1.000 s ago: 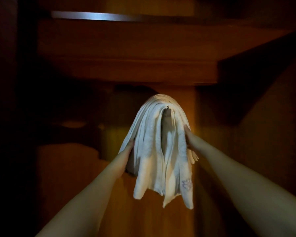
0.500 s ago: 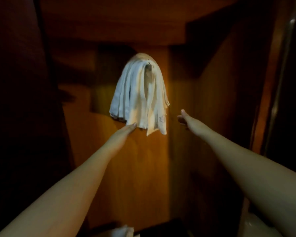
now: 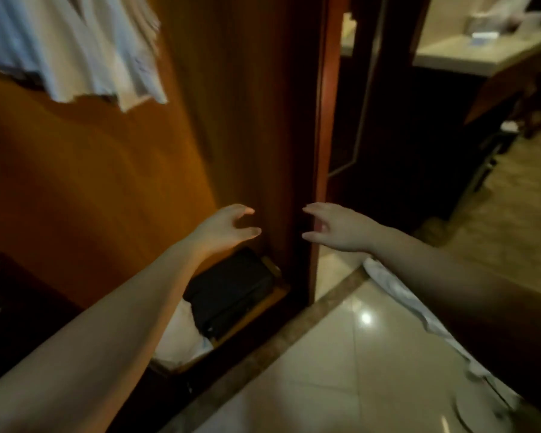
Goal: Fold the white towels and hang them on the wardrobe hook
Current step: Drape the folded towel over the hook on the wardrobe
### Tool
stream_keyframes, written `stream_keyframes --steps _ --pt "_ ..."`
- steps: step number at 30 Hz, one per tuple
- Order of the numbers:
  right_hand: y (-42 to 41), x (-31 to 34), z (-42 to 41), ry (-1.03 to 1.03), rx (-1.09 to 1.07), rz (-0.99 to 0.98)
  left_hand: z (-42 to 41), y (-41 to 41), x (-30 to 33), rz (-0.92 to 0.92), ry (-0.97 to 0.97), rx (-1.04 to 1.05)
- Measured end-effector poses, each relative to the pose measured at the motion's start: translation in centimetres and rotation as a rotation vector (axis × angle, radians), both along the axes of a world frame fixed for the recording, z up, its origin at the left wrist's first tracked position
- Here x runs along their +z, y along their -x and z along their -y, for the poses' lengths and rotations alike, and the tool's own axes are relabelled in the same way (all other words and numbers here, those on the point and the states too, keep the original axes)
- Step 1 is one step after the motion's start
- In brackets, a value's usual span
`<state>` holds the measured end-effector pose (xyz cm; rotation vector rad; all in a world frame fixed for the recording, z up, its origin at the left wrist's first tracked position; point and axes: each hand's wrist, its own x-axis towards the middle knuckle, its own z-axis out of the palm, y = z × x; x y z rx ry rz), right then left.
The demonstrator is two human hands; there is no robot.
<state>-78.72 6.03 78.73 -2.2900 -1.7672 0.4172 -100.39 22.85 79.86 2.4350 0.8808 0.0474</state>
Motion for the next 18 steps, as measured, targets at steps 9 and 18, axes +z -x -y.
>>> stream_keyframes --steps 9,18 --pt "-12.6 -13.7 14.4 0.2 -0.225 -0.073 9.3 -18.1 -10.5 -0.205 0.1 -0.231" --pt "-22.2 -22.0 25.5 0.376 -0.466 -0.294 17.5 -32.7 -18.2 -0.309 0.219 -0.327"
